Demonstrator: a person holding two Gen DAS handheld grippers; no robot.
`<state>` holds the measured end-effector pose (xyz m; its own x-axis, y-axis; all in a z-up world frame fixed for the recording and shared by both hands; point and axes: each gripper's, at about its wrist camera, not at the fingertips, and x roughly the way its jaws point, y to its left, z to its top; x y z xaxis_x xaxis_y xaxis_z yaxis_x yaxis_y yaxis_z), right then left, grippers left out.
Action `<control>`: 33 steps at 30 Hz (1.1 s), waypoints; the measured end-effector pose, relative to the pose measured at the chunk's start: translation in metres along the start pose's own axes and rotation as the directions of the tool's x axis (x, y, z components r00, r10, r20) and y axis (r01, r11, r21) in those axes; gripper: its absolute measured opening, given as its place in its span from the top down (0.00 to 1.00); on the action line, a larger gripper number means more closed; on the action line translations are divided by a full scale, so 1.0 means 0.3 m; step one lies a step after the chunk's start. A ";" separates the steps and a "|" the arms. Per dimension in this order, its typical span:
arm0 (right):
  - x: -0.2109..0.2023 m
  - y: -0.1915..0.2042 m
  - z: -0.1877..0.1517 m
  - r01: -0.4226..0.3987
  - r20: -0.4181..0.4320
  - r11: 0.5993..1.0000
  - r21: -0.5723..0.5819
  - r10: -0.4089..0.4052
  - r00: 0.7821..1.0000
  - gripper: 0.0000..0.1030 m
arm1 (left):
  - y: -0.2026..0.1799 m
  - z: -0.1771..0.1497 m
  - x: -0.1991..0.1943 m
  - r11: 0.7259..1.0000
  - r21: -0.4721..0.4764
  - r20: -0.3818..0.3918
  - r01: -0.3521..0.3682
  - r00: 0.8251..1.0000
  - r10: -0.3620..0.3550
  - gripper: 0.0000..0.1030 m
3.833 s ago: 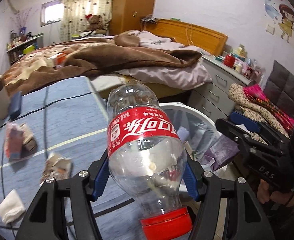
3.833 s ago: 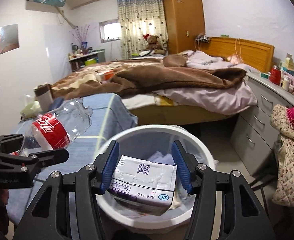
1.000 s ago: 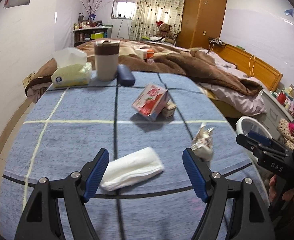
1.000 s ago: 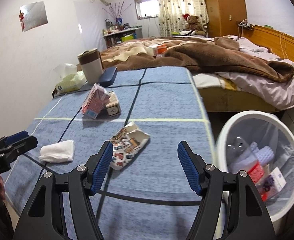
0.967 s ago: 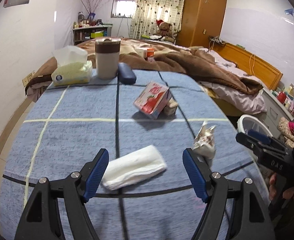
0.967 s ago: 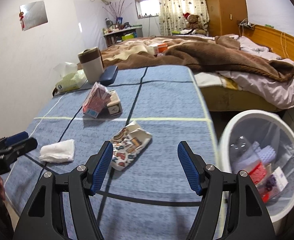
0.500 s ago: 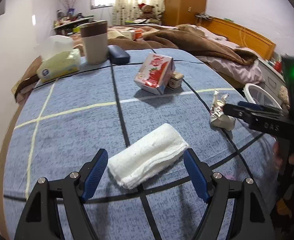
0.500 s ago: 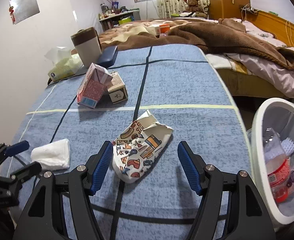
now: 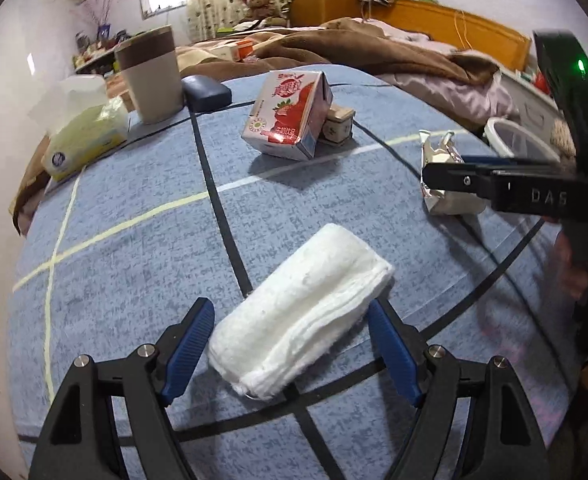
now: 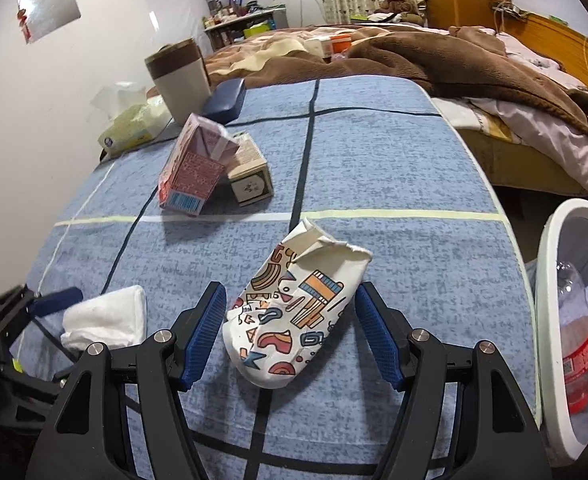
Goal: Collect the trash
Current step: 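Grasp the white tissue with the left tool while the right tool grasps the snack wrapper, then lift the tissue and snack wrapper and carry both over the wastebasket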
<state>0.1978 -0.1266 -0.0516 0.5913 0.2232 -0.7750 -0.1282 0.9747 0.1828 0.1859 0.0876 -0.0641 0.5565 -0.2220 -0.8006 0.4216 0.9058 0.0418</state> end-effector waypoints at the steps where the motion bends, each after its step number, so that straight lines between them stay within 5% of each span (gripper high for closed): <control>1: 0.004 0.004 -0.002 -0.005 -0.004 1.000 -0.007 0.005 1.000 0.33 | 0.005 -0.001 0.006 1.000 -0.005 -0.012 -0.003 1.000 0.003 0.21; 6: 0.012 0.016 -0.007 -0.006 -0.016 0.999 -0.037 0.006 1.000 0.34 | 0.019 0.005 0.014 1.000 -0.020 -0.014 -0.016 1.000 0.016 0.21; 12: 0.007 0.017 -0.008 -0.009 -0.010 0.999 -0.049 0.008 1.000 0.47 | 0.041 0.017 0.035 0.999 -0.036 -0.007 -0.007 1.000 0.006 0.21; 20: 0.005 0.015 -0.015 -0.013 -0.005 0.999 -0.053 0.013 1.000 0.70 | 0.041 0.014 0.022 0.997 -0.070 -0.009 0.031 0.999 -0.032 0.39; 26: -0.003 0.007 -0.018 -0.031 0.012 0.999 -0.042 0.032 0.999 0.70 | 0.044 0.012 0.007 0.993 -0.110 -0.002 0.040 0.999 -0.041 0.54; 33: -0.030 0.000 -0.030 -0.046 0.041 0.998 -0.048 0.048 0.998 0.70 | 0.040 0.012 -0.012 0.987 -0.156 0.021 0.046 0.999 -0.043 0.60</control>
<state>0.1854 -0.1285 -0.0500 0.6168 0.2687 -0.7399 -0.1933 0.9629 0.1885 0.1916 0.0981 -0.0585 0.5524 -0.2686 -0.7891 0.3302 0.9397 -0.0888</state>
